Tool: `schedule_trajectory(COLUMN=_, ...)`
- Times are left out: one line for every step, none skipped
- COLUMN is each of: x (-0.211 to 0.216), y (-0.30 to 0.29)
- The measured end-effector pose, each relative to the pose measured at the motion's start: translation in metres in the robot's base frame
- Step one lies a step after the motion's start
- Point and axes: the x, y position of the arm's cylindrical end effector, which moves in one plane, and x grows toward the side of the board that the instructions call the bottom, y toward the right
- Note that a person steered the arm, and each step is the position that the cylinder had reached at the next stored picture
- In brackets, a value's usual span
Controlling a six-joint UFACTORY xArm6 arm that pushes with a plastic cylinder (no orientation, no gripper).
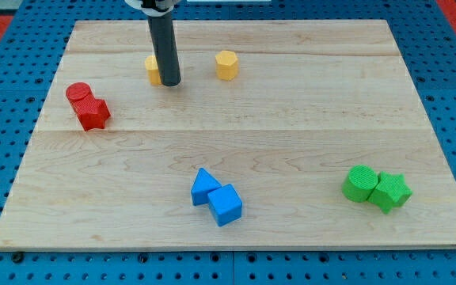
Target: Place your arm to the top left of red circle
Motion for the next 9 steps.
schedule_trajectory(x=0.000, y=0.000)
schedule_trajectory(x=0.000, y=0.000)
schedule_trajectory(x=0.012, y=0.000)
schedule_trajectory(x=0.046, y=-0.022)
schedule_trajectory(x=0.046, y=-0.043)
schedule_trajectory(x=0.037, y=-0.057)
schedule_trajectory(x=0.024, y=-0.077)
schedule_trajectory(x=0.014, y=-0.103)
schedule_trajectory(x=0.003, y=-0.134)
